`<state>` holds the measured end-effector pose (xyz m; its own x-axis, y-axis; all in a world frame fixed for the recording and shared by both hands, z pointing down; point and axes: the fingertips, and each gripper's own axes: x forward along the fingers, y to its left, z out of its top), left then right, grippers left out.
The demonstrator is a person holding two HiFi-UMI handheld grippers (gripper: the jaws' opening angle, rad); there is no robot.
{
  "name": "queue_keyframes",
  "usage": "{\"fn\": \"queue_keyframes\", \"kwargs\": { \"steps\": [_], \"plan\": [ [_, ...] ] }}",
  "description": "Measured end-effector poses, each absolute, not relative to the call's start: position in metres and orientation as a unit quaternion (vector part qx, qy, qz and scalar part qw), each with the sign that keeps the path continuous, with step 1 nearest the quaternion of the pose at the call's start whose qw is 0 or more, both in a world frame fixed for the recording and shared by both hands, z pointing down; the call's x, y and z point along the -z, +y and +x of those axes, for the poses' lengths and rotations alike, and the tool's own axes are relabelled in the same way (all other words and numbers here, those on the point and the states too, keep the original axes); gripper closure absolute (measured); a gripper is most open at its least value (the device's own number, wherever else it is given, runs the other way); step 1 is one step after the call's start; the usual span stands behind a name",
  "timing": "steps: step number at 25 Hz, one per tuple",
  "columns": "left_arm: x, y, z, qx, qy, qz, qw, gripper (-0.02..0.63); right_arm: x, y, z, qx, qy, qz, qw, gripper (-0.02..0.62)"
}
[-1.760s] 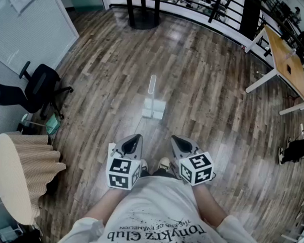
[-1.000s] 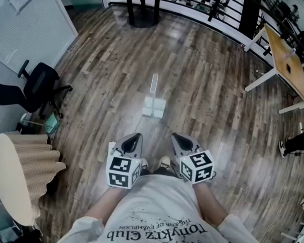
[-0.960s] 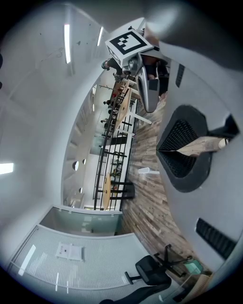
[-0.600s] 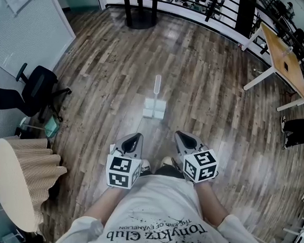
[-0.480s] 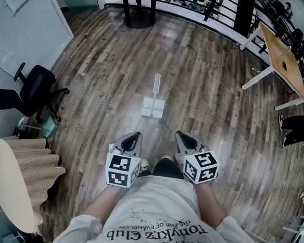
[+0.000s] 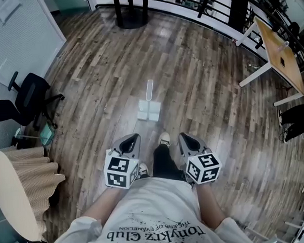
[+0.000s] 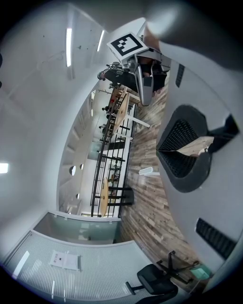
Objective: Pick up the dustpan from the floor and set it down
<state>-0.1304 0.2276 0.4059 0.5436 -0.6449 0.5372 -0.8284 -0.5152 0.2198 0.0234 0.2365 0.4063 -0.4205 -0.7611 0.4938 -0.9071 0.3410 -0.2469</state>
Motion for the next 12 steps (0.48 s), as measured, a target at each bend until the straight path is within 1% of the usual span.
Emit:
{"fn": "queue_keyframes", "kwargs": {
  "steps": [7,12],
  "plan": [
    [-0.407,0.151,-0.098,-0.198,-0.454,0.836,0.237,0.581,-0.41,0.153,0.054,-0.249,-0.817,0.496,0.155,0.569],
    [-0.401,0.085,-0.088,-0.193,-0.485,0.821,0.23,0.581,-0.405,0.081,0.064,-0.24,-0.836,0.467,0.159,0.569]
  ]
}}
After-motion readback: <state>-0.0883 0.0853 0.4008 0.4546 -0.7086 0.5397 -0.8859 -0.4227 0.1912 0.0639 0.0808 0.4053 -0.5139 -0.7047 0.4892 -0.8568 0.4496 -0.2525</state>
